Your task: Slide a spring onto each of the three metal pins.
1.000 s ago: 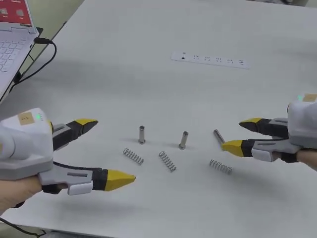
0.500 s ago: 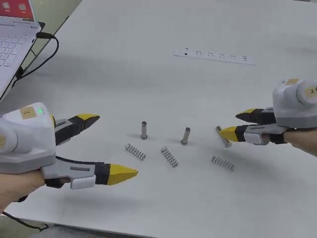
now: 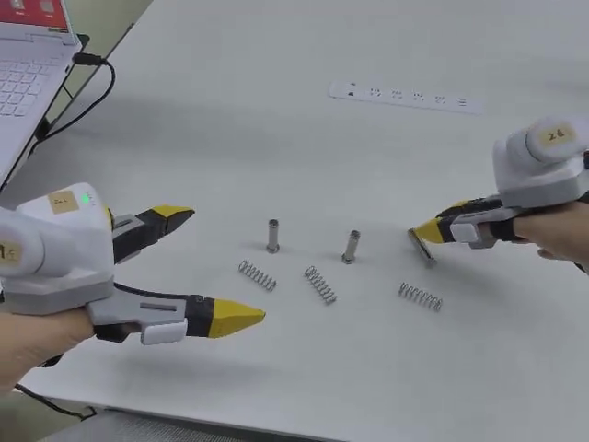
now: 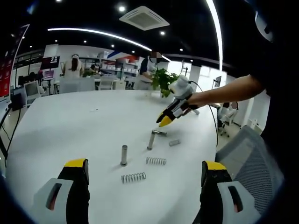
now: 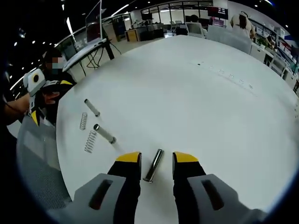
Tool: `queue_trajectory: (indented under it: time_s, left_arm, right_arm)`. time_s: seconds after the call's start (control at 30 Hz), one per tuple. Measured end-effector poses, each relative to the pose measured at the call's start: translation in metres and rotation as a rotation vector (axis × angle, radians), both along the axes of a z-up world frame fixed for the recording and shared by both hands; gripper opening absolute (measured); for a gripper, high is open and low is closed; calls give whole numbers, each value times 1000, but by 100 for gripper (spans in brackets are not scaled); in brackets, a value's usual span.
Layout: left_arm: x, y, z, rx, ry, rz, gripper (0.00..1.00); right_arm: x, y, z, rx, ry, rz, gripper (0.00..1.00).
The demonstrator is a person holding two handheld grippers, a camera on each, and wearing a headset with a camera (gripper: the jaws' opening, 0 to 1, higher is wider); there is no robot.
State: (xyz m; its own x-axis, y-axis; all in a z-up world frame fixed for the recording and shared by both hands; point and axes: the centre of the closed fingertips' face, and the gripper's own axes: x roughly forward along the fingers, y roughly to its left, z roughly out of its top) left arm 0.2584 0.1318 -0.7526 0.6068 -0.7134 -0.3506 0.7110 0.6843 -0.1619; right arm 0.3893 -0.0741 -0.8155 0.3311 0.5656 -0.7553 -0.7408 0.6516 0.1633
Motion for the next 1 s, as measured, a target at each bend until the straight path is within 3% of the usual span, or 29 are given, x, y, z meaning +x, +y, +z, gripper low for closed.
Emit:
queue_trajectory:
  time_s: [0.33, 1.0]
  left_arm:
    - [1, 3, -2, 2, 8, 5, 98]
    - [3, 3, -6, 4, 18, 6, 98]
  right_arm:
    - [-1, 4, -18, -72, 64, -1, 15]
    - [1, 5, -30, -128, 126, -47, 8]
